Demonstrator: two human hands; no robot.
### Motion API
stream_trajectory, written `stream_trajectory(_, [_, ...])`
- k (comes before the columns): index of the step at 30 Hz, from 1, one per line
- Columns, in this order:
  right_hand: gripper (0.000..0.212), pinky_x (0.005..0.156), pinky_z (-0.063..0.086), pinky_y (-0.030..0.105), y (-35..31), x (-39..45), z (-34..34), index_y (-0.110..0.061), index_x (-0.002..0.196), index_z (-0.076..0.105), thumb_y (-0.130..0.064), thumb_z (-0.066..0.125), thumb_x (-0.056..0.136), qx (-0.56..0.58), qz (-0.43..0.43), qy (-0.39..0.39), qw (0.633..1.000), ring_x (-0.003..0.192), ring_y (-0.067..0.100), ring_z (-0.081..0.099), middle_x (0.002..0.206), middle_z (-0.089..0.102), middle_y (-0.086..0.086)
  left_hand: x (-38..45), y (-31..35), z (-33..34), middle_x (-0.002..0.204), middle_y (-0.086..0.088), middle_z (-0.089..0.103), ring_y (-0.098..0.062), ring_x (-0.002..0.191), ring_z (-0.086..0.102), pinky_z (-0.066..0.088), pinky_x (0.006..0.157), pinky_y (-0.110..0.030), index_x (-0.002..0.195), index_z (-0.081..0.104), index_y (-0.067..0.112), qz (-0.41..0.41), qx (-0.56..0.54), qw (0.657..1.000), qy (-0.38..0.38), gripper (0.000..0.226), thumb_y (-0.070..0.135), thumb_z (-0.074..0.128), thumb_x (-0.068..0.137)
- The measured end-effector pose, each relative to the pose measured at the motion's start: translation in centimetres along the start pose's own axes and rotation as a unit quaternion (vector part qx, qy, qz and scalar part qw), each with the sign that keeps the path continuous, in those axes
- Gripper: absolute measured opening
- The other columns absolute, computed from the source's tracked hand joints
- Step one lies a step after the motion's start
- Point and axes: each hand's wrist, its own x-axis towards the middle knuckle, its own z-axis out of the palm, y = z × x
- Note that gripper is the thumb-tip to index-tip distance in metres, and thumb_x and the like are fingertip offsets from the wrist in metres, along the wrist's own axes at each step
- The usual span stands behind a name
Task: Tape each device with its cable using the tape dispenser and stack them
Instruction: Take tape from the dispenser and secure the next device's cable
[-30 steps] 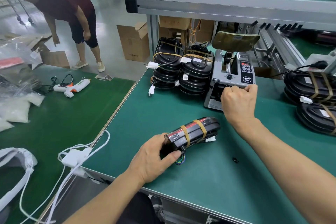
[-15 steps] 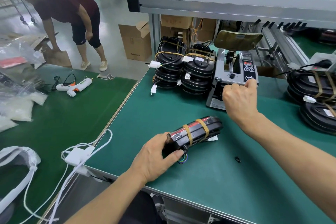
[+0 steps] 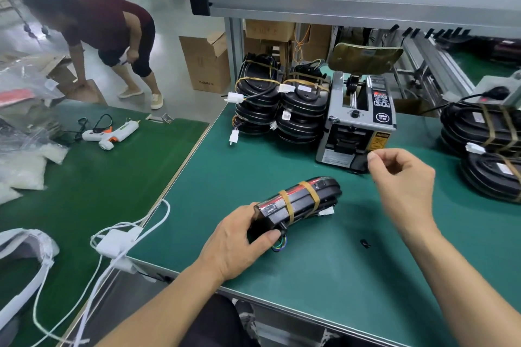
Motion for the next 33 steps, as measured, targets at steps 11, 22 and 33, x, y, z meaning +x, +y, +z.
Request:
stream_trajectory(11, [0.016, 0.074, 0.048, 0.011, -1.7, -5.1, 0.4, -0.03, 0.081, 0.073, -0.018, 0.075, 0.093, 0.025, -0.04, -0.091, 0.995, 0.07, 0.001, 0.062, 0.075, 0.071, -0.012, -0.1, 0.3, -0.2, 0.12, 0.009, 0.073, -0.016, 0.112, 0.068, 0.055, 0.1, -0.046, 0.133, 0.066, 0.028, -0.023, -0.021, 0.999, -0.014, 0.058, 0.067, 0.061, 0.089])
stream_trajectory(22, [0.012, 0.054, 0.05, 0.039, -0.9, -5.6, 2.3, -0.013, 0.081, 0.073, -0.012, 0.069, 0.092, -0.256, -0.344, 0.007, 0.903, 0.056, 0.031, 0.054, 0.074, 0.068, 0.003, 0.0, 0.7, -0.3, 0.124, 0.008, 0.073, -0.016, 0.117, 0.068, 0.053, 0.103, -0.045, 0.136, 0.066, 0.028, -0.023, -0.016, 0.999, -0.021, 0.057, 0.063, 0.061, 0.091])
stream_trajectory(33, [0.016, 0.055, 0.045, 0.039, -0.8, -5.3, 2.5, -0.013, 0.08, 0.071, -0.014, 0.066, 0.096, -0.264, -0.377, 0.014, 0.888, 0.056, 0.029, 0.048, 0.073, 0.065, 0.003, -0.1, 0.8, -0.4, 0.12, 0.011, 0.073, -0.011, 0.113, 0.067, 0.054, 0.101, -0.042, 0.132, 0.066, 0.032, -0.023, -0.013, 1.0, -0.016, 0.054, 0.064, 0.061, 0.089])
